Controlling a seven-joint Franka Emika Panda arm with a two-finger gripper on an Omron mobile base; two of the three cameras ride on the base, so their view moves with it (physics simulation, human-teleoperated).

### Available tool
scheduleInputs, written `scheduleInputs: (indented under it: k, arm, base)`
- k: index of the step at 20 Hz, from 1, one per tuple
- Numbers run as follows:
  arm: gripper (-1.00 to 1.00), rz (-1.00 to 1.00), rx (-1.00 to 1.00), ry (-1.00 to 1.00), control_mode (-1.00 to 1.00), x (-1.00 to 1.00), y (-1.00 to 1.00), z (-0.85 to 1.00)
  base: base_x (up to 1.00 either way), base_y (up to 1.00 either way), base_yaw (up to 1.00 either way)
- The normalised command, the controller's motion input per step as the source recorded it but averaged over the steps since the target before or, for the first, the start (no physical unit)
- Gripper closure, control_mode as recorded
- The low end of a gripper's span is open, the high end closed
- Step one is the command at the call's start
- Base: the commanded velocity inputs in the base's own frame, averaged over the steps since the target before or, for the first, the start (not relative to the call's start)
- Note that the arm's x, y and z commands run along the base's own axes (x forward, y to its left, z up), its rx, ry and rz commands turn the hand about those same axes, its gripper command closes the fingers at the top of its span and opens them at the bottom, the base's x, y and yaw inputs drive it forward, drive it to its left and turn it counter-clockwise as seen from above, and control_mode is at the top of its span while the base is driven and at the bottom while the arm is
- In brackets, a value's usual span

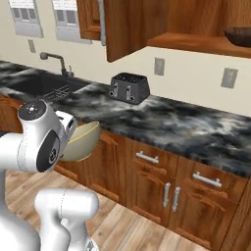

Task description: Move the bowls from the cabinet to the plates on the dining table.

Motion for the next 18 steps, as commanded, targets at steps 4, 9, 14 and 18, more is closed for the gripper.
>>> scheduleInputs:
  k: [4, 9, 14, 18]
  arm:
    - [1.0, 0.0, 0.0, 0.0, 1.0, 0.0, 0.0, 0.0]
    - [1.0, 0.0, 0.0, 0.0, 1.0, 0.0, 0.0, 0.0]
    - [1.0, 0.0, 0.0, 0.0, 1.0, 0.0, 0.0, 0.0]
    - [1.0, 0.0, 0.0, 0.0, 1.0, 0.0, 0.0, 0.0]
  base:
    - [0.19, 0.62, 0.5]
    - [0.17, 0.61, 0.52]
    - [0.14, 0.59, 0.52]
    - [0.08, 0.61, 0.52]
